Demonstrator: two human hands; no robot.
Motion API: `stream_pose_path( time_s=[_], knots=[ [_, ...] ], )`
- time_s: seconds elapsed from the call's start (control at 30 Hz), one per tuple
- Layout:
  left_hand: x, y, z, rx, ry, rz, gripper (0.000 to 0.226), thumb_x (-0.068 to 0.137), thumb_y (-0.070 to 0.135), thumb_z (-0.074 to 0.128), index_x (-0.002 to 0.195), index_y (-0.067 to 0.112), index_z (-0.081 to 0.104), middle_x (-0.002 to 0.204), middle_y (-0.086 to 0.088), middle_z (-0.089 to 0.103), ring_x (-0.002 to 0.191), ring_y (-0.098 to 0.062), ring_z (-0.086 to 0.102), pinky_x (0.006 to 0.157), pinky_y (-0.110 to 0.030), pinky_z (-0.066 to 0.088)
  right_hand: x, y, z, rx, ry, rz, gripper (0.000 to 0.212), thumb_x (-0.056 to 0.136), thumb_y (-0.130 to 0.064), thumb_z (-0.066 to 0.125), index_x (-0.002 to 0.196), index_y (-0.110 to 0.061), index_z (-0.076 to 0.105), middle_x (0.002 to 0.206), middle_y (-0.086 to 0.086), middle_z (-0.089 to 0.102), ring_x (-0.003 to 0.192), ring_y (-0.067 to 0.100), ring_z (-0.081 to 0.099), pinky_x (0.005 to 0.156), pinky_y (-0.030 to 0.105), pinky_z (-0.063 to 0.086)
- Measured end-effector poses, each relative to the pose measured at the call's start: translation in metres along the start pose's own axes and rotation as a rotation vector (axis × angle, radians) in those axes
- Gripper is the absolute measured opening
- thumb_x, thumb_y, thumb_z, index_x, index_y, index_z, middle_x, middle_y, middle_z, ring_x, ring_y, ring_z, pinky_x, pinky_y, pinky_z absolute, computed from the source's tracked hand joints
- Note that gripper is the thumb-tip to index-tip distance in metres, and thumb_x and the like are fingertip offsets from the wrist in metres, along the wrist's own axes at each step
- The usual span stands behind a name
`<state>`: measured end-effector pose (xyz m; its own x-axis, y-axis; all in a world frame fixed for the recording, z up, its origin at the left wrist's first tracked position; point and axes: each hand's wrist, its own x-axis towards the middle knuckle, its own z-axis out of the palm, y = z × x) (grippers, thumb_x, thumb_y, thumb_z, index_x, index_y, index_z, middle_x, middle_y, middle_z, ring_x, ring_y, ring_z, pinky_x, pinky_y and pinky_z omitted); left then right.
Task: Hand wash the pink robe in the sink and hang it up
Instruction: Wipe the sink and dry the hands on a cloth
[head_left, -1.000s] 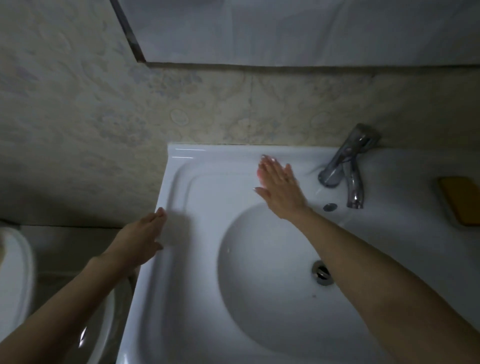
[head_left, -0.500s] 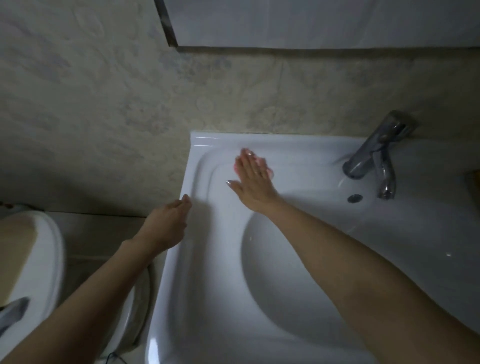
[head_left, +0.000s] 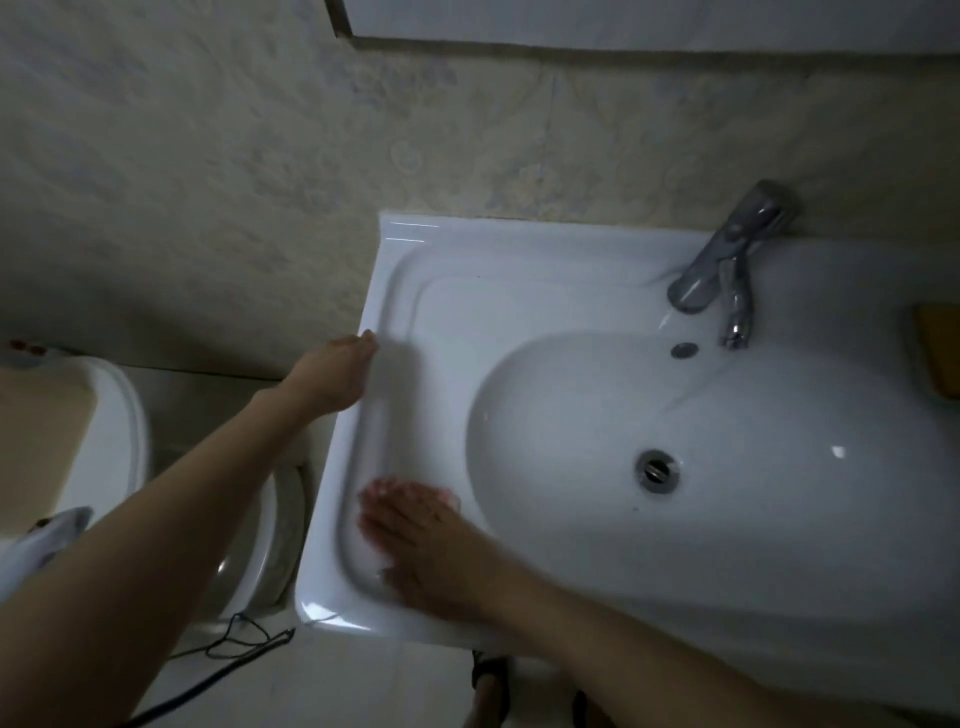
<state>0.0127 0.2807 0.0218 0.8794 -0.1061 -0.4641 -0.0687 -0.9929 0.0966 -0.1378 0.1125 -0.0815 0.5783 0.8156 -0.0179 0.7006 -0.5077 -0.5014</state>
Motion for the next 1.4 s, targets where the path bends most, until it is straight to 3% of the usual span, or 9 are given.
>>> stream_pose_path(
  time_s=[0.23, 0.47, 0.6, 0.73, 0.87, 0.97, 1.03, 1.2, 1.4],
  knots=[
    [0.000, 0.002, -0.003, -0.047, -0.051, -0.014, 0.057, 0.093, 0.002, 0.047, 0.144, -0.005, 0.022, 0.139, -0.028, 0.040, 0.126, -0.040, 0.043, 0.099, -0.034, 0.033, -0.098, 0.024, -0.011, 0.074, -0.074, -0.074, 0.052, 0.102, -0.040, 0.018, 0.146, -0.016, 0.035, 0.158, 0.001, 0.018, 0.147, 0.014, 0.008, 0.118, 0.039, 0.006],
    [0.008, 0.008, -0.005, -0.026, -0.088, -0.046, 0.062, 0.092, 0.020, 0.057, 0.143, 0.000, 0.029, 0.148, -0.019, 0.034, 0.133, -0.033, 0.037, 0.105, -0.035, 0.032, -0.114, 0.049, -0.040, 0.493, -0.482, 0.726, 0.107, 0.071, -0.082, 0.005, 0.150, -0.011, -0.007, 0.152, -0.004, -0.024, 0.143, 0.012, -0.018, 0.116, 0.033, -0.010],
    [0.009, 0.027, 0.011, 0.005, -0.025, -0.013, 0.079, 0.088, 0.029, 0.063, 0.147, 0.001, 0.019, 0.153, -0.020, 0.019, 0.139, -0.035, 0.024, 0.113, -0.043, 0.023, 0.022, 0.042, -0.033, 0.840, 0.058, 1.131, 0.087, 0.095, -0.057, 0.035, 0.149, -0.002, -0.004, 0.156, 0.011, -0.017, 0.146, 0.024, -0.011, 0.116, 0.039, -0.005],
    [0.003, 0.054, 0.041, 0.001, 0.091, 0.150, 0.080, 0.082, 0.029, 0.069, 0.146, 0.006, 0.027, 0.156, -0.017, 0.013, 0.143, -0.034, 0.015, 0.113, -0.048, 0.019, 0.099, 0.165, -0.051, 0.630, 0.943, 1.514, 0.078, 0.095, -0.061, 0.027, 0.126, 0.007, 0.049, 0.131, 0.030, 0.050, 0.114, 0.038, 0.059, 0.095, 0.039, 0.035],
    [-0.007, 0.031, 0.061, 0.020, 0.163, 0.284, 0.074, 0.063, 0.012, 0.085, 0.128, 0.000, 0.051, 0.142, -0.027, 0.038, 0.124, -0.048, 0.044, 0.093, -0.063, 0.041, 0.085, 0.213, -0.069, 0.559, 1.412, 1.668, 0.108, 0.080, -0.077, 0.030, 0.146, 0.007, 0.017, 0.154, 0.025, 0.012, 0.145, 0.026, 0.004, 0.117, 0.035, -0.001],
    [-0.012, 0.009, 0.072, 0.056, 0.157, 0.345, 0.073, 0.075, 0.039, 0.075, 0.131, 0.005, 0.043, 0.140, -0.024, 0.041, 0.120, -0.047, 0.047, 0.086, -0.065, 0.044, 0.032, 0.199, -0.021, 0.239, 1.096, 1.393, 0.094, 0.092, -0.068, 0.013, 0.145, 0.010, 0.011, 0.154, 0.028, 0.003, 0.145, 0.032, -0.007, 0.119, 0.039, -0.001],
    [-0.010, 0.005, 0.076, 0.076, 0.180, 0.389, 0.082, 0.085, 0.072, 0.036, 0.136, 0.007, 0.039, 0.143, -0.020, 0.038, 0.122, -0.045, 0.044, 0.088, -0.063, 0.043, -0.023, 0.206, 0.014, 0.026, 0.760, 1.160, 0.079, 0.098, -0.056, 0.015, 0.147, 0.007, 0.013, 0.155, 0.026, 0.005, 0.146, 0.035, -0.002, 0.119, 0.044, 0.006],
    [0.000, 0.036, 0.077, 0.078, 0.175, 0.415, 0.091, 0.082, 0.077, 0.020, 0.134, 0.005, 0.042, 0.144, -0.023, 0.038, 0.124, -0.043, 0.041, 0.089, -0.061, 0.039, -0.154, 0.262, -0.008, -0.608, 0.125, 0.616, 0.062, 0.100, -0.042, 0.023, 0.151, -0.007, 0.015, 0.158, 0.013, 0.009, 0.146, 0.031, 0.004, 0.116, 0.047, 0.019],
    [0.010, 0.070, 0.075, 0.127, 0.271, 0.519, 0.087, 0.069, 0.062, 0.044, 0.137, 0.008, 0.040, 0.144, -0.018, 0.039, 0.132, -0.037, 0.037, 0.099, -0.054, 0.033, -0.251, 0.289, -0.033, -0.533, 0.274, 1.160, 0.066, 0.099, -0.045, 0.016, 0.149, -0.003, 0.018, 0.157, 0.020, 0.009, 0.146, 0.035, 0.005, 0.116, 0.052, 0.016]
  ],
)
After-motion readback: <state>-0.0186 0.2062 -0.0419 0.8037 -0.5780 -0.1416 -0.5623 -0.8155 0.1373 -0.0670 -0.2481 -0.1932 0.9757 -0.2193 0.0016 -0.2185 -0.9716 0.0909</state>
